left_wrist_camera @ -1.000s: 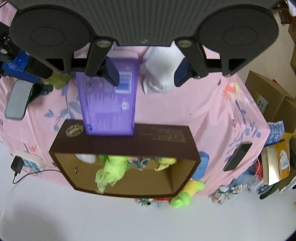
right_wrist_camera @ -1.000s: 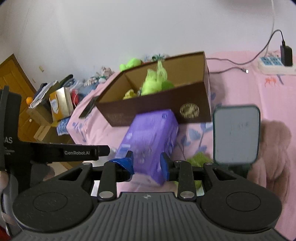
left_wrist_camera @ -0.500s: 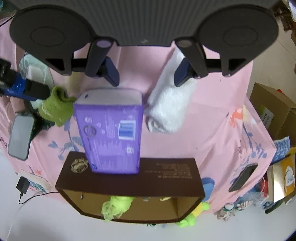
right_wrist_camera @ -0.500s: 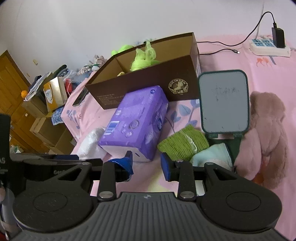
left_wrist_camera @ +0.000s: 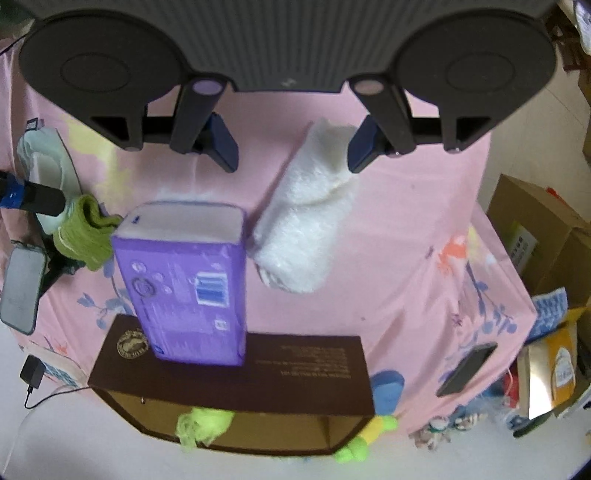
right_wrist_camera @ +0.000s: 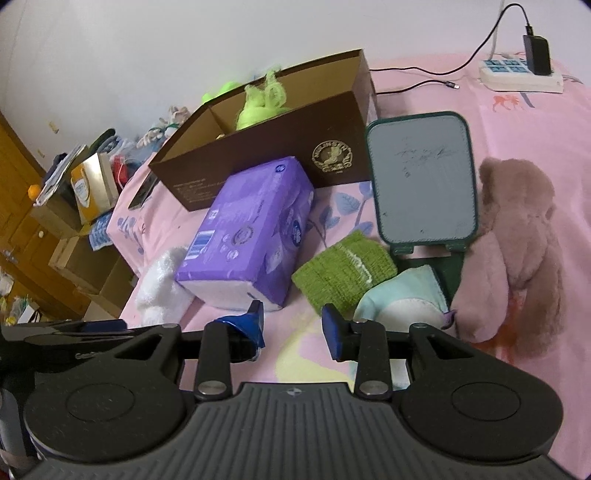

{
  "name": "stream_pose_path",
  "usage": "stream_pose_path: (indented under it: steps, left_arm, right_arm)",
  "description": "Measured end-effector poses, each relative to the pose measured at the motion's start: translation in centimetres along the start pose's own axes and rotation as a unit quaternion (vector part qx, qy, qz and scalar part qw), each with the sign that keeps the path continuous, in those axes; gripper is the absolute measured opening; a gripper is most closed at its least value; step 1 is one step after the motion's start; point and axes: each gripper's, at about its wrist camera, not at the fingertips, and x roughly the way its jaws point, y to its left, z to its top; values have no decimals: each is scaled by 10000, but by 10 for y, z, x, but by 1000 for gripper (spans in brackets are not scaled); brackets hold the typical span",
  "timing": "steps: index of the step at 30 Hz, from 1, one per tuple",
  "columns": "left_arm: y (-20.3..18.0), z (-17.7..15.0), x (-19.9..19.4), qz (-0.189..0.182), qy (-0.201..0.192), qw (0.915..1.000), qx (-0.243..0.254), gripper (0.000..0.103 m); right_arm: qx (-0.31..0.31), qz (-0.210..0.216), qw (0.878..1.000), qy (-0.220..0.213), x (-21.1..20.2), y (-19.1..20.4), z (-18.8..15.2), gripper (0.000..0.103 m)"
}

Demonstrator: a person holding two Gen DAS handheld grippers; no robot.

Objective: Organize soft objects
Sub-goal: 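Move the left gripper to the white bubble-wrap sock while the right gripper reaches the green knit sock, then grasp the white bubble-wrap sock with the left gripper while the right gripper grasps the green knit sock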

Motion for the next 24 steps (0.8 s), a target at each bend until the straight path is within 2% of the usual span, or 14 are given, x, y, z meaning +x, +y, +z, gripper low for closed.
stream_pose_path:
  steps: [4,7,10,16,24]
  left_arm:
    - [6,4,-7,-80,-234,9997,43,64]
    - [7,8,-9,-130,-417,9989,162,64]
    - [5,11,-5,-94,-502,9981,342,64]
    - [5,13,11,-142,-477,9969,606,64]
    - [11,14,34,-99,-267,9971,706,64]
  right_arm:
    - [76,-75,9998,-139,-2,-3,4,18]
    - [66,-320,9992,-241,-1,-5,7,19]
    - [307,-483,9982,-170,3,-16,9,19]
    - [699,-481,9963,-112,11,-28,10,20]
    - [551,-591,9967,-96,29,-19,11,20]
